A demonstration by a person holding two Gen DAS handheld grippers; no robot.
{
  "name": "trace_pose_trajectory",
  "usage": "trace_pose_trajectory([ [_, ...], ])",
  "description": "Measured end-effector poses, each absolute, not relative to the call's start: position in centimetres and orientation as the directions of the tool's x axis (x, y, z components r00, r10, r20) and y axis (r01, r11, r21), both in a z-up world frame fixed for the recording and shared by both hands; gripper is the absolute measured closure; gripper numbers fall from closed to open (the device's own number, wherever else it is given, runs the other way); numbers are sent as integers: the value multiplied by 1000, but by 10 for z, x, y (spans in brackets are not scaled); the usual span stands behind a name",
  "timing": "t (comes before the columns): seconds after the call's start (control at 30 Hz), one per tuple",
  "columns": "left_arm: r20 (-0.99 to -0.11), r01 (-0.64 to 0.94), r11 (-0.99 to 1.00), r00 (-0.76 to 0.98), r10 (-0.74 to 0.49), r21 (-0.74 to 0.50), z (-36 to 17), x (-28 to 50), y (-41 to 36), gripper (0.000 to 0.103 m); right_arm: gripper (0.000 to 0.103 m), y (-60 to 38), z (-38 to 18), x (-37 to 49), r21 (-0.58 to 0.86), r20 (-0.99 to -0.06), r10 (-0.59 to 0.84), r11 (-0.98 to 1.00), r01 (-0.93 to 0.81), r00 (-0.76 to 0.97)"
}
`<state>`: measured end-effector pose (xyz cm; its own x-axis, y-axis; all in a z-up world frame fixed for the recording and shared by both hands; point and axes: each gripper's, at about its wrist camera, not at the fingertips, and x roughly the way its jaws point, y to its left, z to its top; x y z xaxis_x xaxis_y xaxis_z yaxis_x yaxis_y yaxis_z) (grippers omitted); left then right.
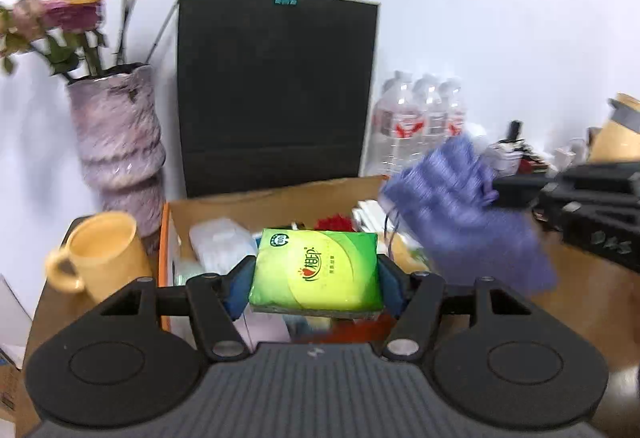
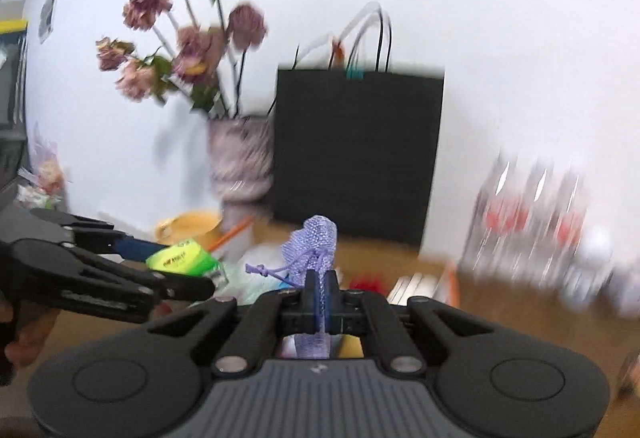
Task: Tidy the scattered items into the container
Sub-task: 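Carry the pouch and tissue pack into the box and open both tools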
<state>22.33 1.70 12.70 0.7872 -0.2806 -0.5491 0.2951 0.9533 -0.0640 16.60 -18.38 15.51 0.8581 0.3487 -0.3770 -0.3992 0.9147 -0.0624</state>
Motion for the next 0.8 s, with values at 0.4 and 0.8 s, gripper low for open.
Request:
trace_pose_trajectory([
  [0.4, -719, 86, 995, 689, -89, -41, 92, 331, 20, 1, 52, -159, 111, 350, 14, -646, 318, 914, -406, 694],
  [0.8, -827, 43, 992, 549, -123, -119, 99, 339, 26, 0, 13, -206, 106, 345, 197, -883, 285, 946, -257, 372],
])
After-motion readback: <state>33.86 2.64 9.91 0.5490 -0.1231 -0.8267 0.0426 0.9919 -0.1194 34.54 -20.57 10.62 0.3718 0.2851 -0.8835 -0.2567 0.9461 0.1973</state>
